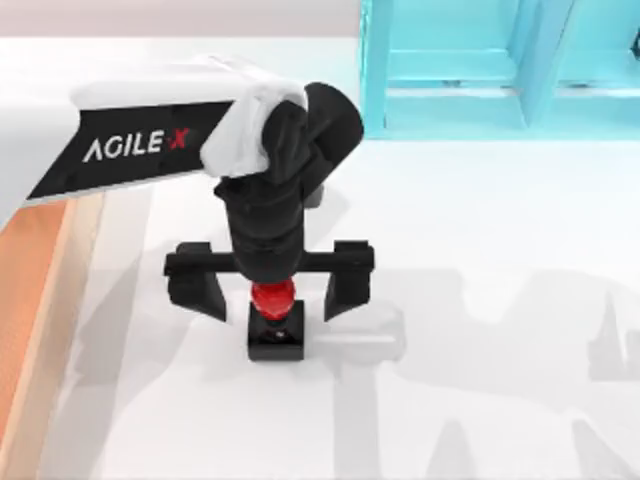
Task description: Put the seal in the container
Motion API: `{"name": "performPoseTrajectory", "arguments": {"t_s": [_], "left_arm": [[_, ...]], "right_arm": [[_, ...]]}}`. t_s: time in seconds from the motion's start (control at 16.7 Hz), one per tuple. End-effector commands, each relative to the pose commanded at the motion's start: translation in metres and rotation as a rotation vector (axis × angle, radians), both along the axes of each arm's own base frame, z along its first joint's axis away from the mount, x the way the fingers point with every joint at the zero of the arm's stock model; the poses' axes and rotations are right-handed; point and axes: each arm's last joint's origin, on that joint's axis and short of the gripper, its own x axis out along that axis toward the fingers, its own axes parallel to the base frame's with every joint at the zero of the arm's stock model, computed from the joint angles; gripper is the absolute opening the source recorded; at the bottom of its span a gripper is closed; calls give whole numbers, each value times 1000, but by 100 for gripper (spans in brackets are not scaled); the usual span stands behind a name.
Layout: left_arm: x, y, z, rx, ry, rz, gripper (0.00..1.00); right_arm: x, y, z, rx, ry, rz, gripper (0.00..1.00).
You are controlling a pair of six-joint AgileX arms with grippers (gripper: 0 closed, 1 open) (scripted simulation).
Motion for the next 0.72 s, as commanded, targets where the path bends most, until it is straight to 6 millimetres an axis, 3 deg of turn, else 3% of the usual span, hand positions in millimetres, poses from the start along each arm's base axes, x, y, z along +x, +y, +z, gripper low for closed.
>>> {"name": "performPoseTrajectory", "arguments": {"t_s": [0.12,0.72], "left_arm": [[0,0,0,0,0,0,100],[0,0,0,0,0,0,25]], "right_arm": [[0,0,0,0,0,0,100],[0,0,0,0,0,0,100]]}}
